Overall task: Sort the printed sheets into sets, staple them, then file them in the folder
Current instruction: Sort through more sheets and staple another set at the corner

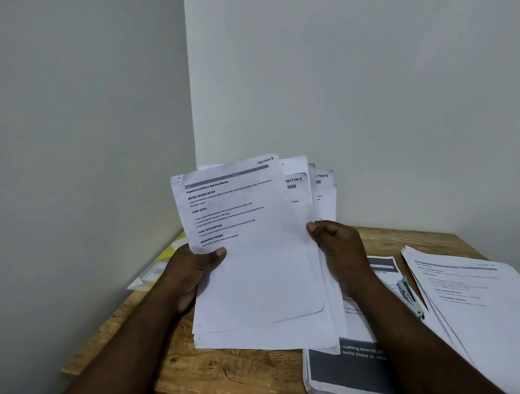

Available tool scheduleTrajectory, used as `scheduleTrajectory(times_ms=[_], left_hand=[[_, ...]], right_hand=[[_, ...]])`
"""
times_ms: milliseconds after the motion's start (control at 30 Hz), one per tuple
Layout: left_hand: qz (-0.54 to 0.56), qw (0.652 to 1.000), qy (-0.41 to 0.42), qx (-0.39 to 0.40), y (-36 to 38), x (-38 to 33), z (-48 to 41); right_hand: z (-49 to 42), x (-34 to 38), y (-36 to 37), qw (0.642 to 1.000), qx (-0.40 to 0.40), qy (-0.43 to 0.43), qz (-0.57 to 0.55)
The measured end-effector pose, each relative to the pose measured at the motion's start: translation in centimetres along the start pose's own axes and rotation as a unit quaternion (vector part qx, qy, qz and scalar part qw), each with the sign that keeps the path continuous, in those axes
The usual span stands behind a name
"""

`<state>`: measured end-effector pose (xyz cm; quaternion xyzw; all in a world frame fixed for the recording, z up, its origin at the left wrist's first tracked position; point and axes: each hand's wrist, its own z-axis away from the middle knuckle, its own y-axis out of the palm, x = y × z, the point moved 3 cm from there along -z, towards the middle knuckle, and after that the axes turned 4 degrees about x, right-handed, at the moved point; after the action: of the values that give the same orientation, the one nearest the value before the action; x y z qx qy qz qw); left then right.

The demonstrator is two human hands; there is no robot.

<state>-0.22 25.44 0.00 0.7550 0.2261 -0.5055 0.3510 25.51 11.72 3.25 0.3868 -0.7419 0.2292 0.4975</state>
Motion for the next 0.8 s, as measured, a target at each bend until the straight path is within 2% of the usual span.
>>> scheduleTrajectory(times_ms=[267,367,500,567,667,800], left_hand=[[-0.027,0.999,-0.029,-0.014,0.6,-0.5,0.5],[-0.033,0.998,-0.035,-0.042,0.3,-0.5,0.3],[-0.017,0.996,-0.035,-0.078,0.0,-0.4,0.2],[-0.009,0.996,-0.031,-0.087,0.0,-0.3,0.0],[-0.006,0.994,-0.028,-0.104,-0.3,0.0,-0.3],[-0.031,0.991,-0.032,-0.127,-0.9,0.3,-0.6]], right_hand=[[0.8,0.4,0.3,0.999,-0.025,0.000,0.034],[0.9,1.2,0.1,0.994,-0.102,-0.014,0.047],[0.3,1.4,-1.6,0.982,-0.184,0.020,0.036],[0.1,1.3,-2.7,0.972,-0.225,0.018,0.068],[0.0,1.6,-4.1,0.948,-0.303,-0.014,0.094],[0.3,3.4,-6.4,0.895,-0.431,-0.061,0.093]])
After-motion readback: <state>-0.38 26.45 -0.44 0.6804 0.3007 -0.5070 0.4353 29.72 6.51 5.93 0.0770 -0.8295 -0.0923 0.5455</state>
